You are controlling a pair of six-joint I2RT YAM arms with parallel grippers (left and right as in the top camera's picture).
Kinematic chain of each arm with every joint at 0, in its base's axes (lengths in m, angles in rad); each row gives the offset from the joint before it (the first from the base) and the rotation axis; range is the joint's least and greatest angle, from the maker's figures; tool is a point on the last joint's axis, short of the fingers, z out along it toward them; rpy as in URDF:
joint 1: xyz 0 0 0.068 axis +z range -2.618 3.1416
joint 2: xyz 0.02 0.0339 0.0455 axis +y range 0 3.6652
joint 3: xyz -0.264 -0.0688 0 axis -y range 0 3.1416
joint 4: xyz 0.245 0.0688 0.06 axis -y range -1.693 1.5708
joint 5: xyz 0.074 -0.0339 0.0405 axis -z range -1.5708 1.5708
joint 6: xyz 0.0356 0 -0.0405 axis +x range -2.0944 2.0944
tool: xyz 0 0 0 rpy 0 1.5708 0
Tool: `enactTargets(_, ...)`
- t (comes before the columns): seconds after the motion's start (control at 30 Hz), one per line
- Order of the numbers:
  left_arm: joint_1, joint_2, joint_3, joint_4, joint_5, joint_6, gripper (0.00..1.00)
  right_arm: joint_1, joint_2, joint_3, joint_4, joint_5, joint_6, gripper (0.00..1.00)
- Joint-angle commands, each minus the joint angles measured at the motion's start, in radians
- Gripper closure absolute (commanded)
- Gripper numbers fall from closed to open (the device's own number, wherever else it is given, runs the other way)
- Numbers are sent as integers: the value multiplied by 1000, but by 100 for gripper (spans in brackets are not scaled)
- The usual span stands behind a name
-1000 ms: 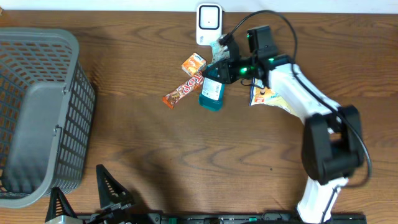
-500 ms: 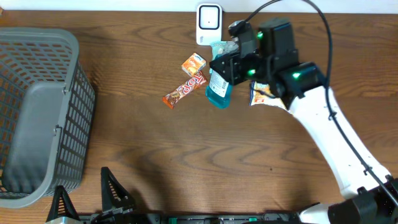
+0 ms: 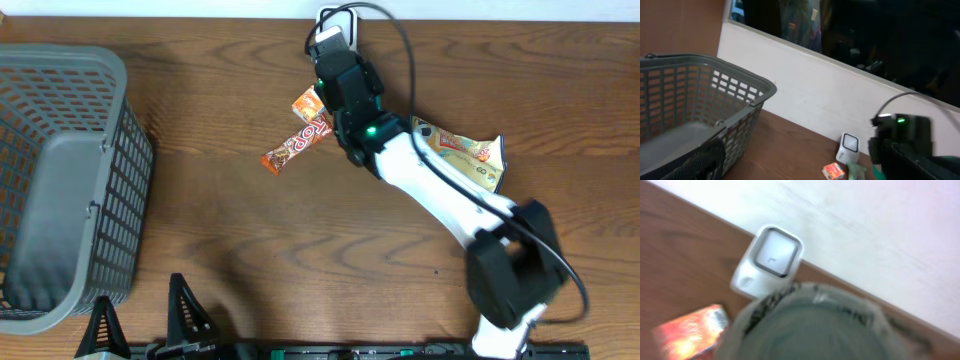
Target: Scan the item barcode
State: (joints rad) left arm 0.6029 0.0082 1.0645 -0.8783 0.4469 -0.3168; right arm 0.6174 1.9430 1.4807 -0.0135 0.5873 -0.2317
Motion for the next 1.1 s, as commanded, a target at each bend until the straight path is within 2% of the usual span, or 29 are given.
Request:
enactTargets(0.0,-13,-5,-3,4,13,5,2,-8,108,85,155,262,-357,99)
enactTargets(0.1,-13,-5,-3,3,13,5,2,-14,215,214,227,299,-504,99)
enactTargets(0.27,-13,-5,-3,3,13,5,2,-20,417,511,228,292,-646,99)
enactTargets(0.3,-13,-5,-3,3,13,5,2,-23,509,634,227,289,-710,99)
enactTargets(0.4,-13,-5,-3,3,13,5,2,-30,632,782,232,290,-813,99)
enactTargets(0.5,-13,-5,-3,3,13,5,2,-35,692,842,242,248,-735,99)
enactTargets(0.67,-13,-5,-3,3,13,5,2,-37,708,853,245,198,-725,99)
enactTargets(0.87,-8,-5,-16,-1,13,5,2,-40,696,856,280,253,-723,99)
enactTargets(1.07,-7,-5,-22,-5,13,5,2,-81,622,856,119,328,-673,99)
